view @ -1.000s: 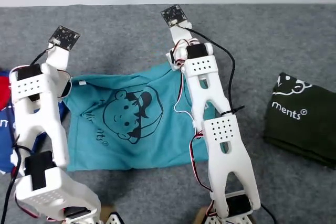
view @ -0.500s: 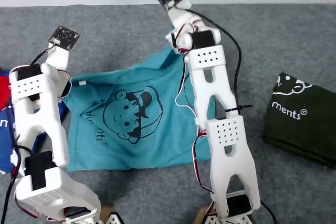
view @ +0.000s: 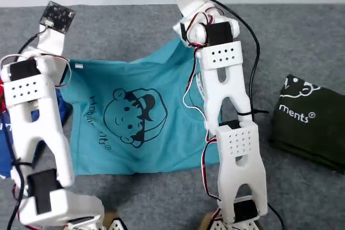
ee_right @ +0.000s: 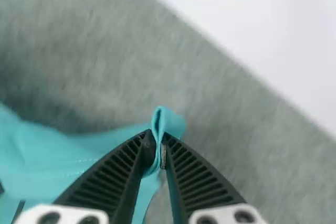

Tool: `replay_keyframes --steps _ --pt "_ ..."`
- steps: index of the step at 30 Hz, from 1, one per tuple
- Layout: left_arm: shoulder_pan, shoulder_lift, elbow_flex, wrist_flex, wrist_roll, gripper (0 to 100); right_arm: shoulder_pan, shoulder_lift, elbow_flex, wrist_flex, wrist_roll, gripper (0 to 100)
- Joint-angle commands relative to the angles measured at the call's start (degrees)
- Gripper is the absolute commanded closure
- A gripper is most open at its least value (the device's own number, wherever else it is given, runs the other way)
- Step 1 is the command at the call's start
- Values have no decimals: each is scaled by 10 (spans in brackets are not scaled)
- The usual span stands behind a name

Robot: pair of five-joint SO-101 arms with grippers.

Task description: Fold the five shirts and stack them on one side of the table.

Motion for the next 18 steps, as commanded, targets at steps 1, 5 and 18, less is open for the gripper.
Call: replay_keyframes --steps 1,5,18 --pt "5 -43 -21 25 3 995 13 -44 -36 86 5 987" --pt "3 -42 -14 62 -17 995 13 -43 -36 175 4 987" --pt "3 -42 134 -16 -27 995 3 89 48 130 -75 987"
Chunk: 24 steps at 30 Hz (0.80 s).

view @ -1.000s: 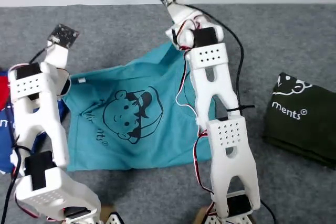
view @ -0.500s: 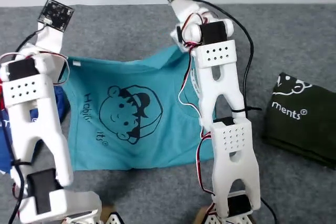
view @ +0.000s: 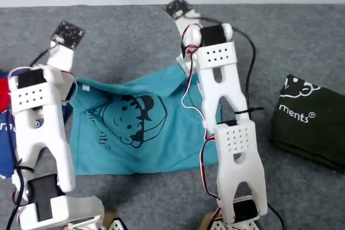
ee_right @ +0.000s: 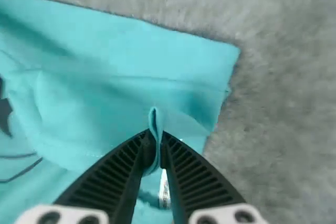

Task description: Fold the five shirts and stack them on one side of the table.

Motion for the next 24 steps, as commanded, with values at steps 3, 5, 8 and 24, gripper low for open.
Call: replay_keyframes --steps 3,5,8,24 --pt "1 -27 22 -30 -7 995 2 49 -5 -32 -33 983" --pt "1 -27 24 -30 -7 995 2 59 -5 -30 -42 977" --pt "1 -27 25 -31 -7 995 2 63 -4 -22 -66 914" --pt "1 -27 25 -31 -7 995 -15 71 0 38 -111 943"
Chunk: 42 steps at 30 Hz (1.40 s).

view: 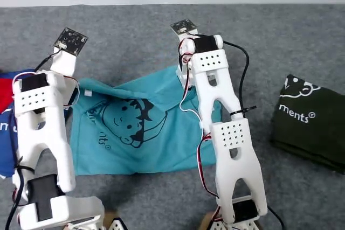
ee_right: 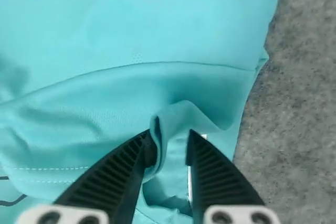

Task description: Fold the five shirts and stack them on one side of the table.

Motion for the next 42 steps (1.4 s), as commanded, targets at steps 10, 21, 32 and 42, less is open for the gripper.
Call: replay_keyframes --steps 10,21,32,42 --pt "1 -36 -17 -11 -5 995 -4 -51 -12 21 39 987" --pt "4 -134 -201 -12 103 995 39 -256 -169 19 100 987" --pt "4 -142 -422 -35 119 995 102 -492 -224 -49 178 987" --pt "4 -209 -473 85 69 995 127 -668 -223 -49 269 987"
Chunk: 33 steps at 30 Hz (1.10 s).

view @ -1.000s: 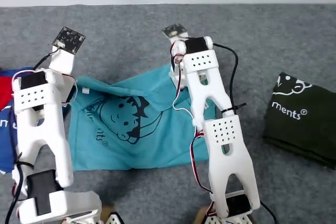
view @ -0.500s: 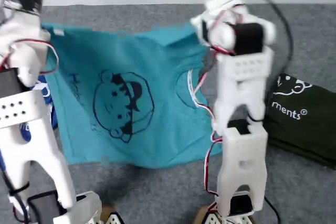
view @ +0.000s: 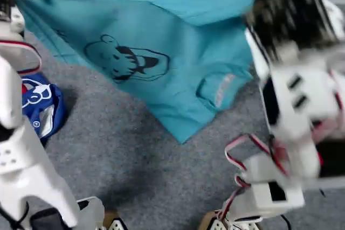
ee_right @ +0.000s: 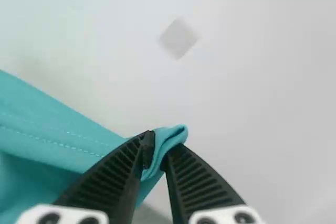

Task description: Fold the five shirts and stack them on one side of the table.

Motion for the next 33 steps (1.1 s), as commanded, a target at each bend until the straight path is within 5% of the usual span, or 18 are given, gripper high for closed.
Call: replay_keyframes --steps 1,16,25,29,33 --pt "3 -45 -17 58 -53 995 37 -62 -22 -13 17 987" --pt "2 -200 -14 117 -119 995 114 -192 -21 -8 101 987" --pt "3 -200 217 112 -211 995 113 -159 137 57 98 987" --pt "4 -199 399 30 -251 995 95 -131 289 56 81 987" --pt "4 -198 593 -155 -277 995 65 -92 438 32 49 987"
